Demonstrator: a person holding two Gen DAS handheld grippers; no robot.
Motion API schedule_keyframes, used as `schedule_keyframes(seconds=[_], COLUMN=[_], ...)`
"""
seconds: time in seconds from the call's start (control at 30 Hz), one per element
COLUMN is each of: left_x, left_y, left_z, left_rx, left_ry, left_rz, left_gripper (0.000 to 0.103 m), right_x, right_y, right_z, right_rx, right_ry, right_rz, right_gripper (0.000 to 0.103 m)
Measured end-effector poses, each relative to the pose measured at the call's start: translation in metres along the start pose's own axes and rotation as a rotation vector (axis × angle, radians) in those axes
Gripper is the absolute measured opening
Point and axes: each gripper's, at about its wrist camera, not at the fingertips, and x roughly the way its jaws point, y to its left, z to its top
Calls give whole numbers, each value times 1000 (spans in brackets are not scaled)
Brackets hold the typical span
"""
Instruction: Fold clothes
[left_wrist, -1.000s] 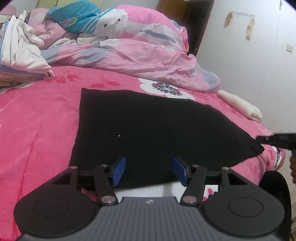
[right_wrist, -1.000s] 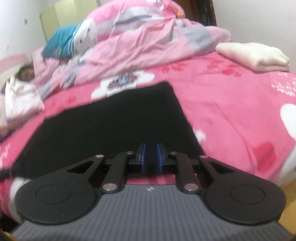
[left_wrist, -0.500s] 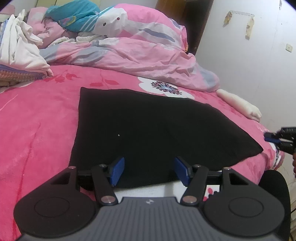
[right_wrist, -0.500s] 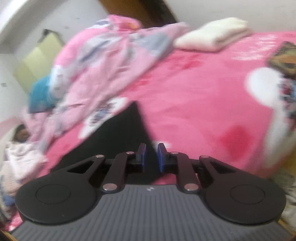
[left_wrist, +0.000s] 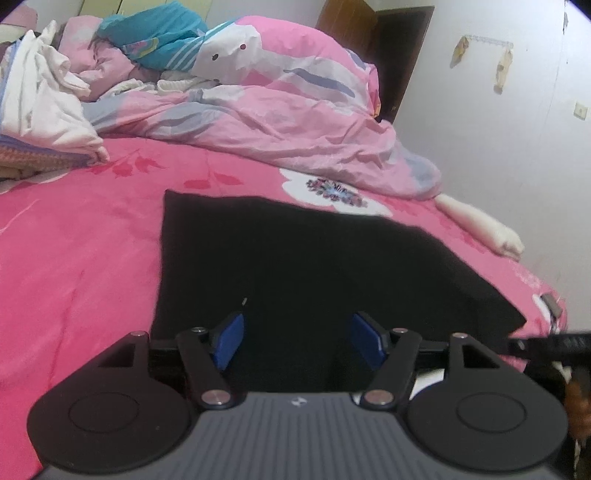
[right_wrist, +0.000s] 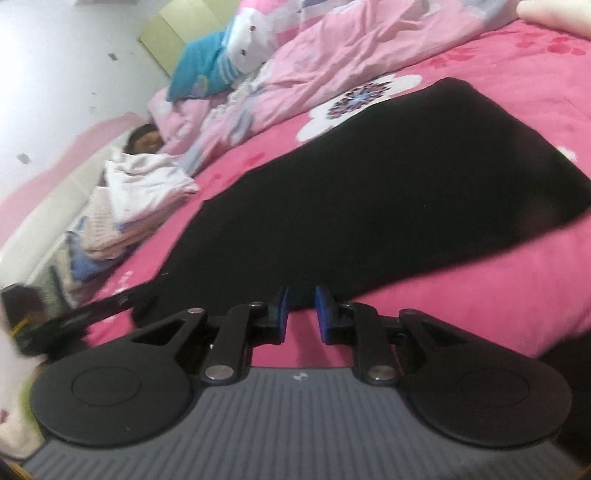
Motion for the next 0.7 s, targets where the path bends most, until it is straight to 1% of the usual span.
schedule_keyframes(seconds=[0.03, 0.1, 0.13, 0.17, 0.2, 0.23, 0.27, 0.3, 0.43, 0.57, 0.63, 0.7], left_x=[4, 13, 17, 21, 25, 27, 29, 30, 29, 23, 17, 10], left_y=[-2, -4, -3, -1, 1, 4, 6, 8, 30, 59, 66, 67], left_z=[3, 10, 13, 15, 17, 17, 16, 16, 13, 15, 18, 20], left_rx=[5, 4, -6, -26, -47, -62, -68, -73, -117, -191, -210, -212], left_ry=[-13, -40, -47, -45, -42, -38, -34, -31, -24, -33, -46, -60], left_rz=[3, 26, 35, 38, 34, 27, 30, 40, 129, 224, 246, 243], left_gripper=[65, 58, 50, 38, 32, 23, 19, 17, 12, 12, 12, 13], right_x=[-4, -11, -11, -8, -6, -4, -2, 0, 4, 0, -2, -2], right_y=[0, 0, -1, -2, -3, -4, -5, -6, -10, -18, -20, -19], right_z=[-1, -3, -2, 0, 1, 1, 1, 2, 0, -1, 0, 1], right_rx=[4, 12, 19, 27, 35, 40, 42, 43, 59, 90, 99, 97], right_ry=[-6, -18, -26, -36, -46, -55, -62, -66, -62, -71, -79, -83], right_rz=[8, 24, 30, 33, 43, 54, 64, 71, 82, 78, 75, 78], right_gripper=[17, 17, 17, 17, 17, 17, 17, 17, 17, 17, 17, 17])
